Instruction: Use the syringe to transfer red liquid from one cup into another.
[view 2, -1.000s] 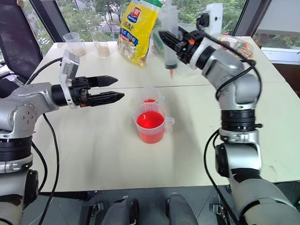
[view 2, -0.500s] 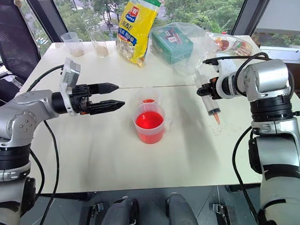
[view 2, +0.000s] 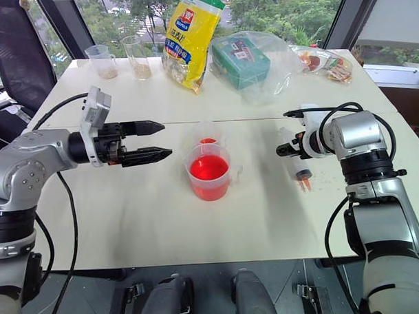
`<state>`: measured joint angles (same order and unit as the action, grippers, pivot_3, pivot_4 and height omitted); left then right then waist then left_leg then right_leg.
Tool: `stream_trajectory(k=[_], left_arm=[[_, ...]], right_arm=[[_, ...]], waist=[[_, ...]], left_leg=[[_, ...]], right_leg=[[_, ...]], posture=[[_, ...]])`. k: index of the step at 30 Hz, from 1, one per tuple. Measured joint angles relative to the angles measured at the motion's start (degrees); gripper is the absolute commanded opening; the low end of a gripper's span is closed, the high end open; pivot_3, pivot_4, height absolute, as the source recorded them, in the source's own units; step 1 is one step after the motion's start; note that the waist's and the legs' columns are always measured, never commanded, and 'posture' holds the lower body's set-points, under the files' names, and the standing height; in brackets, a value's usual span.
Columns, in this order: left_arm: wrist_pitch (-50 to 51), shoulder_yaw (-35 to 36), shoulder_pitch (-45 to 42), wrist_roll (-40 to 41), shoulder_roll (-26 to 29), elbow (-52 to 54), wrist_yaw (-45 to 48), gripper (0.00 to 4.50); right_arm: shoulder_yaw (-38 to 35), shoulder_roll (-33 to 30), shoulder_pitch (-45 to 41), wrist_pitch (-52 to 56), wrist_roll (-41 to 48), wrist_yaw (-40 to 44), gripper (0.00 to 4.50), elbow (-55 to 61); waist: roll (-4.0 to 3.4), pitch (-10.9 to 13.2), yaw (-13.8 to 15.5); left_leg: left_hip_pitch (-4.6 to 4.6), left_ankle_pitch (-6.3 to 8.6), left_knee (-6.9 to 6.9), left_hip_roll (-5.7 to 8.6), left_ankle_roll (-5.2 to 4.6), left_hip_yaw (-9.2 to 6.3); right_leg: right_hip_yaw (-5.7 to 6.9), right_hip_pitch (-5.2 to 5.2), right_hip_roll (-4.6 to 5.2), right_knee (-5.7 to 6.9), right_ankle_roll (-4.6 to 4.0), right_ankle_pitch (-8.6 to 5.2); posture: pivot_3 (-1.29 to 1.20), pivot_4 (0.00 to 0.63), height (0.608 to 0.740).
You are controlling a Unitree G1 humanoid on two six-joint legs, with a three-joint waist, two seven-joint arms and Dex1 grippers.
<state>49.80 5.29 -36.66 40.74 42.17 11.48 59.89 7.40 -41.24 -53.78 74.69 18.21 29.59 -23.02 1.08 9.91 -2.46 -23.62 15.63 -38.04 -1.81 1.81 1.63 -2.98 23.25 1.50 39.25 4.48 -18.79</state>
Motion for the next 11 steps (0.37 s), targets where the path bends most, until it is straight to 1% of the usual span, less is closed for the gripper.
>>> stream_trajectory(k=[3, 6, 9, 11], left_arm=[[0.0, 0.0, 0.0, 0.1, 0.2, 0.1, 0.1, 4.50], [0.0, 0.0, 0.1, 0.4, 0.4, 0.2, 0.3, 4.50], [0.0, 0.0, 0.5, 0.8, 0.6, 0.6, 0.4, 4.50], [0.0, 0.1, 1.2, 1.3, 0.8, 1.3, 0.3, 4.50]], right_arm=[[0.0, -1.4, 1.8, -0.1, 0.3, 2.0, 4.48, 3.8], [0.0, -5.5, 3.7, -1.1, 1.4, 5.9, 4.48, 11.4], [-2.8, -9.7, 5.6, -3.4, 4.1, 10.8, 4.48, 20.5], [-6.6, -12.1, 7.6, -4.8, 7.4, 14.6, 4.48, 27.6]], waist=[[0.00, 0.0, 0.0], [-0.01, 0.0, 0.1], [-0.01, 0.0, 0.1], [-0.01, 0.0, 0.1]], left_leg=[[0.00, 0.00, 0.00, 0.00, 0.00, 0.00], [-0.01, 0.01, 0.00, 0.00, -0.01, -0.01], [-0.01, 0.02, 0.00, 0.00, -0.03, -0.02], [-0.01, 0.02, 0.00, 0.00, -0.03, -0.04]], right_leg=[[0.00, 0.00, 0.00, 0.00, 0.00, 0.00], [0.01, 0.00, 0.00, -0.02, 0.00, 0.00], [0.02, -0.02, 0.00, -0.04, 0.01, 0.00], [0.03, -0.03, -0.01, -0.04, 0.01, 0.00]], posture=[[0.00, 0.150, 0.740], [0.00, 0.150, 0.740], [0.00, 0.150, 0.740], [0.00, 0.150, 0.740]])
